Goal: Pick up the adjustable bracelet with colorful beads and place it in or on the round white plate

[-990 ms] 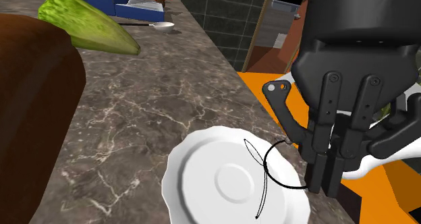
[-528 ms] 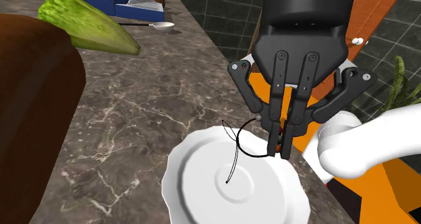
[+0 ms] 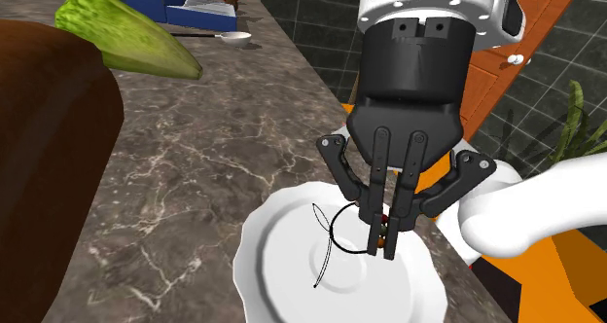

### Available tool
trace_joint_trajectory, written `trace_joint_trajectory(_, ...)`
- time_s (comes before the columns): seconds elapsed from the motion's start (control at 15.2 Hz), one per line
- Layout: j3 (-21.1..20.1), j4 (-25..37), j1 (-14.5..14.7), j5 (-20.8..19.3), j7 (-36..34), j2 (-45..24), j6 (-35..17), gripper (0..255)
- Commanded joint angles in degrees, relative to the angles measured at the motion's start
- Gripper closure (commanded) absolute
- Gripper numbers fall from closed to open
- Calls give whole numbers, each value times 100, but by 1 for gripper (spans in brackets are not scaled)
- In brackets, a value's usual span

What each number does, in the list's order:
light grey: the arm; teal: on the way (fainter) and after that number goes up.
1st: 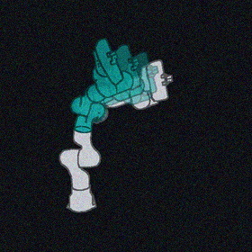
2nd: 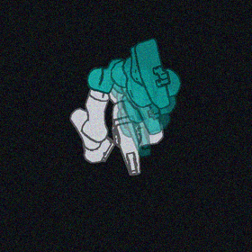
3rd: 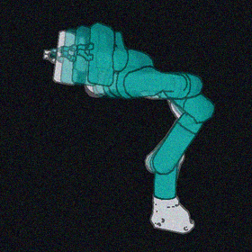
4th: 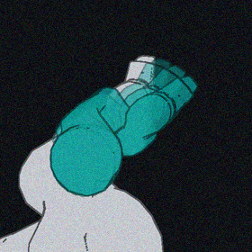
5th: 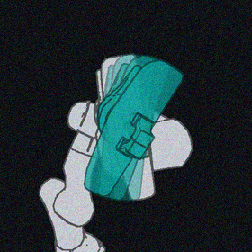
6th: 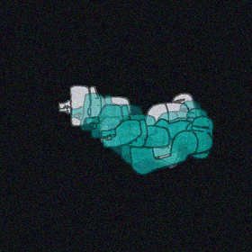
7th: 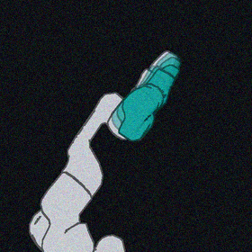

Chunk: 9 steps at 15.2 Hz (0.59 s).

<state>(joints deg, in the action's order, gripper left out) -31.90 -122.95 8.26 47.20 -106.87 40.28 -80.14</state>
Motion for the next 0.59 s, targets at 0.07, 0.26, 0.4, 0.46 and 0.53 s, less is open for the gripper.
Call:
trace_joint_trajectory(0.07, -69, -247, 17, 49, 104, 61, -170, 255)
trace_joint_trajectory(0.26, -115, -408, 28, 83, 174, 97, -282, 255)
trace_joint_trajectory(0.4, -115, -408, 27, 83, 174, 97, -282, 255)
trace_joint_trajectory(0.46, -115, -408, 27, 83, 175, 97, -282, 255)
trace_joint_trajectory(0.53, -115, -408, 27, 83, 175, 97, -282, 255)
